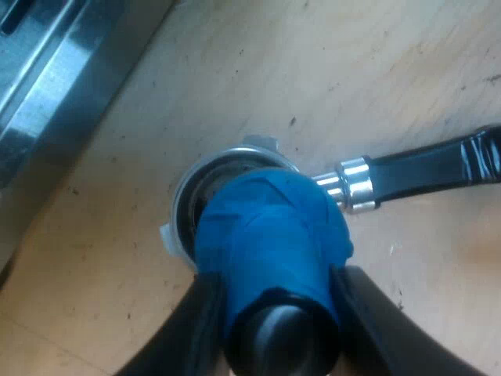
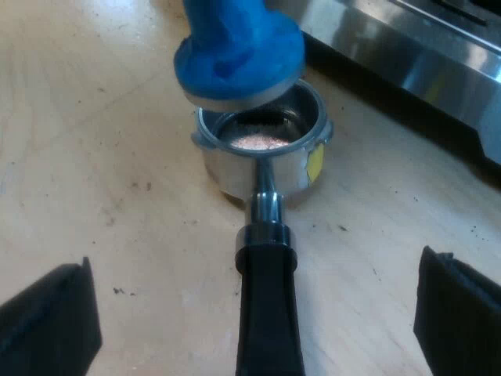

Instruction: Grind coffee beans and then tamp

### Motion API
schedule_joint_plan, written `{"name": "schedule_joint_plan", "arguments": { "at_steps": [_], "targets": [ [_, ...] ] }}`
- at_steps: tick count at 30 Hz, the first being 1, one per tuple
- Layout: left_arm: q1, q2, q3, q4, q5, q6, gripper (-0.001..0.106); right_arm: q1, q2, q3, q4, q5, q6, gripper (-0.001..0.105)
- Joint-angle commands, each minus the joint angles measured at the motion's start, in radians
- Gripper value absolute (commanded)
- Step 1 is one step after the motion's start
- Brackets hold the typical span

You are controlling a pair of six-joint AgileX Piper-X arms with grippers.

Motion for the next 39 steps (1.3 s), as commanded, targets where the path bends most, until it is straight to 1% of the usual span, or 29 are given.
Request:
{"name": "schedule_joint_plan", "arguments": {
  "at_steps": [1,24,32,39],
  "targets": [
    [-0.004,0.009,-0.008,-0.015,-0.021,-0.011,0.0,-0.005,0.001,0.001,-0.006,-0.001,-0.006,0.082],
    [-0.004,0.121,-0.008,-0.05,-0.021,-0.011,0.0,-0.005,0.001,0.001,-0.006,-0.001,-0.004,0.082],
    [-0.004,0.214,-0.008,-0.025,-0.021,-0.011,0.0,-0.005,0.001,0.001,-0.006,-0.001,-0.004,0.082],
    [-0.004,0.2,-0.008,-0.013,-0.021,-0.003,0.0,-0.005,0.001,0.001,-0.006,-0.001,-0.004,0.082]
  ]
}}
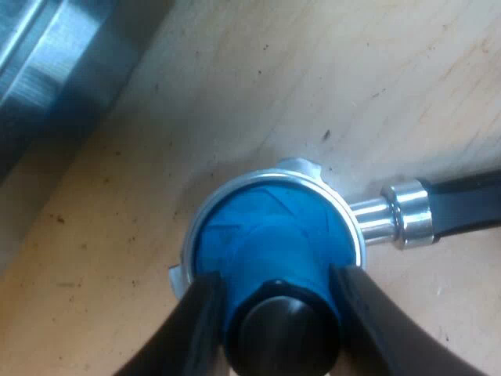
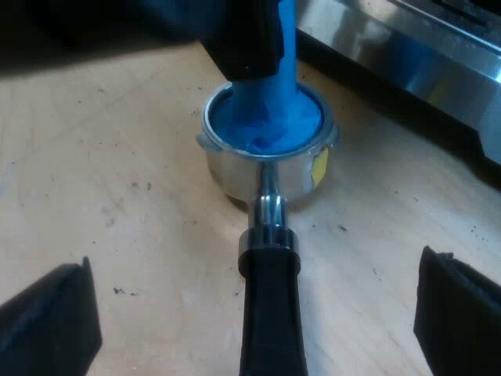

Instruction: Grind coffee beans and then tamp

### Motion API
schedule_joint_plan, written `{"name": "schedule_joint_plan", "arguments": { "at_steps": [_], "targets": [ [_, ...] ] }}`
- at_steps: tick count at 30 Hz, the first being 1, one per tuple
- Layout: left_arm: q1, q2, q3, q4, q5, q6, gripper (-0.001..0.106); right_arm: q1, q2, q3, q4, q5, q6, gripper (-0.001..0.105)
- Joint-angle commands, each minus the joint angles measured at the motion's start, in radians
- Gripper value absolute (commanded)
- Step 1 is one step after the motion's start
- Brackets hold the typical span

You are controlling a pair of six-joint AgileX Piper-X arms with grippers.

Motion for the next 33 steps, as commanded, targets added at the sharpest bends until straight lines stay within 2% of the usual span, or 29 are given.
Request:
{"name": "schedule_joint_plan", "arguments": {
  "at_steps": [1,12,18,22,27,33],
  "targets": [
    [-0.004,0.007,0.021,0.038,-0.017,-0.002,0.0,-0.005,0.001,0.001,-0.006,-0.001,-0.004,0.082],
    [-0.004,-0.139,-0.015,0.03,-0.017,-0.002,0.0,-0.005,0.001,0.001,-0.047,-0.001,-0.013,0.082],
    [-0.004,-0.203,-0.043,0.099,-0.049,-0.002,0.0,-0.005,0.001,-0.027,-0.052,-0.001,-0.019,0.082],
    [0.041,-0.23,-0.043,0.14,-0.046,-0.002,0.0,-0.005,0.001,-0.071,-0.05,-0.001,-0.065,0.082],
    [0.114,-0.258,-0.028,0.191,-0.028,-0.002,0.0,-0.005,0.001,-0.124,-0.01,-0.037,-0.067,0.082],
    [0.183,-0.337,0.06,0.21,-0.028,-0.003,0.0,-0.005,0.004,-0.161,0.04,-0.078,-0.086,0.082]
  ]
}}
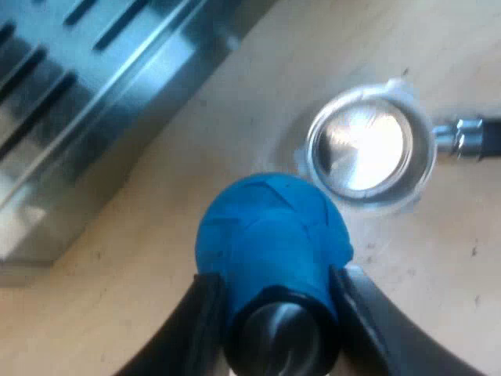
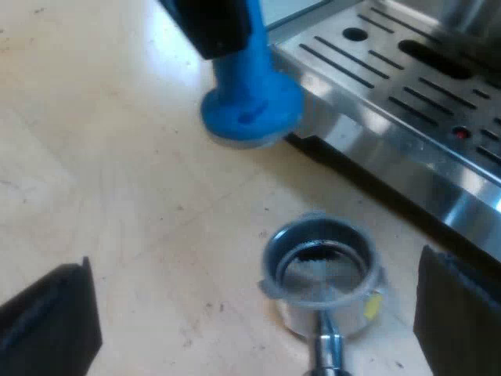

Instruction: Grind coffee beans and then tamp

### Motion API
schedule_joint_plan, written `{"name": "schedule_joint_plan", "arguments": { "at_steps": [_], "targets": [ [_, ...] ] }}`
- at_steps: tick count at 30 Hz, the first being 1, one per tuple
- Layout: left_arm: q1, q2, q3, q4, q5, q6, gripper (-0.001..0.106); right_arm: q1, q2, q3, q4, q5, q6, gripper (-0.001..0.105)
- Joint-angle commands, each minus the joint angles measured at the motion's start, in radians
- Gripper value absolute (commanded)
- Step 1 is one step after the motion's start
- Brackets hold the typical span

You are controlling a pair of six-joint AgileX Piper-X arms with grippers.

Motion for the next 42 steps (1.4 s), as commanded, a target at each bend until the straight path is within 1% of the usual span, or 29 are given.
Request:
{"name": "schedule_joint_plan", "arguments": {
  "at_steps": [1,3,5,6,7,8,9,12,15,16,17,19,21,25,29,33,35,42],
  "targets": [
    [0.03,-0.051,0.052,0.009,0.001,-0.003,0.0,-0.005,0.003,-0.016,0.003,-0.014,-0.016,0.082],
    [0.056,-0.082,0.091,0.006,0.001,-0.011,0.0,-0.01,0.01,-0.016,0.001,-0.023,-0.016,0.082],
    [0.091,-0.105,0.122,-0.005,0.001,-0.011,0.0,-0.034,0.028,-0.016,0.001,-0.095,-0.016,0.082],
    [0.102,-0.108,0.126,-0.007,0.001,-0.011,0.0,-0.04,0.032,-0.016,0.001,-0.1,-0.016,0.082],
    [0.117,-0.113,0.135,-0.013,0.001,-0.011,0.0,-0.06,0.049,-0.016,-0.016,-0.131,-0.016,0.082],
    [0.147,-0.115,0.145,-0.016,0.001,-0.011,0.0,-0.064,0.057,-0.016,-0.023,-0.137,-0.016,0.082],
    [0.155,-0.115,0.147,-0.016,0.001,-0.011,0.0,-0.064,0.057,-0.016,-0.023,-0.137,-0.016,0.082],
    [0.22,-0.115,0.165,-0.028,0.001,-0.011,0.0,-0.105,0.118,-0.044,-0.046,-0.177,-0.016,0.082],
    [0.285,-0.115,0.186,-0.076,0.001,0.005,0.0,-0.115,0.145,-0.055,-0.048,-0.203,-0.03,0.082],
    [0.303,-0.112,0.195,-0.097,0.001,0.013,0.0,-0.122,0.201,-0.077,-0.071,-0.245,-0.069,0.082],
    [0.331,-0.104,0.206,-0.116,0.012,0.022,0.0,-0.122,0.228,-0.085,-0.077,-0.244,-0.069,0.082],
    [0.355,-0.084,0.223,-0.128,0.034,0.035,0.0,-0.122,0.263,-0.094,-0.099,-0.244,-0.067,0.082],
    [0.362,-0.059,0.235,-0.136,0.035,0.035,0.0,-0.122,0.301,-0.095,-0.131,-0.244,-0.063,0.082],
    [0.362,0.007,0.239,-0.154,0.036,0.035,0.0,-0.122,0.351,-0.095,-0.174,-0.266,-0.031,0.082],
    [0.362,0.066,0.239,-0.162,0.036,0.035,0.0,-0.122,0.369,-0.095,-0.174,-0.289,-0.03,0.082],
    [0.362,0.081,0.239,-0.161,0.026,0.035,0.0,-0.122,0.369,-0.095,-0.178,-0.288,-0.03,0.082],
    [0.362,0.081,0.239,-0.163,-0.006,0.035,0.0,-0.122,0.369,-0.095,-0.178,-0.288,-0.03,0.082],
    [0.362,0.081,0.239,-0.153,-0.011,0.035,0.0,-0.122,0.369,-0.095,-0.178,-0.288,-0.03,0.082]
  ]
}}
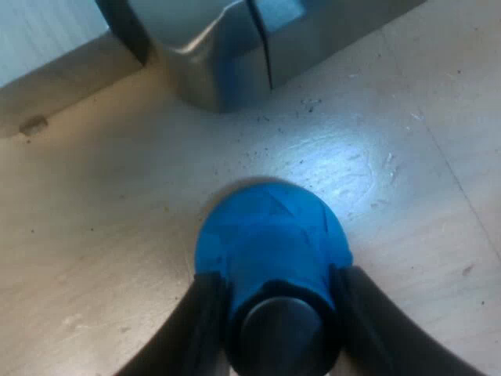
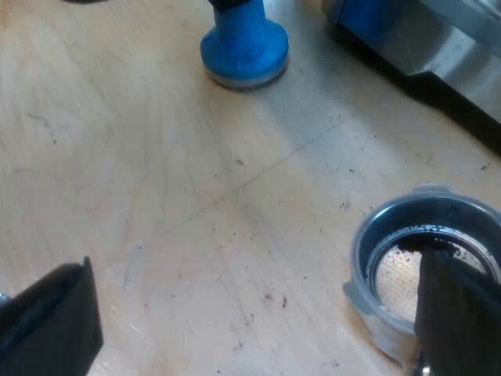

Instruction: Grind coffee beans and then tamp

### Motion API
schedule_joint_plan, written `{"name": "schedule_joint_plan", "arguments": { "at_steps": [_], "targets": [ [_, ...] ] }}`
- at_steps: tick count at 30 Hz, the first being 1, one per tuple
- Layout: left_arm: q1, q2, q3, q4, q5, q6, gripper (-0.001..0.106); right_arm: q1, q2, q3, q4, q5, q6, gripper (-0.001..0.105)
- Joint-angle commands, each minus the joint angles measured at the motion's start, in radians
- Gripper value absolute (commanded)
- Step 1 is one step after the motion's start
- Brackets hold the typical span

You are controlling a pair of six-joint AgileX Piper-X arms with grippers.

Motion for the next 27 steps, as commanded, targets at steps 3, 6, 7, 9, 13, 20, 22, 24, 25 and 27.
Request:
{"name": "schedule_joint_plan", "arguments": {
  "at_steps": [3,6,7,9,13,20,22,24,25,27],
  "targets": [
    [-0.001,0.013,0.004,0.032,-0.026,0.006,0.012,-0.004,0.001,-0.008,-0.014,-0.012,-0.004,0.082],
    [-0.001,0.013,0.002,0.039,-0.026,0.006,0.043,-0.004,-0.002,-0.008,-0.014,-0.012,0.017,0.082],
    [-0.001,0.013,0.002,0.046,-0.026,0.006,0.059,-0.004,-0.002,-0.012,-0.014,-0.012,0.019,0.082],
    [-0.001,0.013,0.002,0.05,-0.026,0.006,0.077,-0.004,-0.005,-0.018,-0.014,-0.01,0.019,0.082],
    [-0.001,-0.006,0.002,0.049,-0.027,0.039,0.105,-0.004,-0.014,-0.043,-0.005,-0.009,0.019,0.082],
    [-0.001,-0.142,0.002,0.056,-0.107,0.05,0.105,-0.004,-0.049,-0.08,0.005,0.057,0.021,0.082],
    [-0.001,-0.218,0.002,0.056,-0.162,0.05,0.105,-0.004,-0.081,-0.111,0.101,0.106,0.079,0.082],
    [-0.001,-0.283,0.002,0.056,-0.168,0.05,0.105,-0.009,-0.11,-0.148,0.23,0.138,0.119,0.082],
    [-0.001,-0.326,0.002,0.056,-0.167,0.048,0.105,-0.017,-0.127,-0.167,0.296,0.136,0.131,0.082],
    [-0.001,-0.389,0.002,0.056,-0.168,0.047,0.105,-0.029,-0.16,-0.199,0.399,0.136,0.148,0.082]
  ]
}}
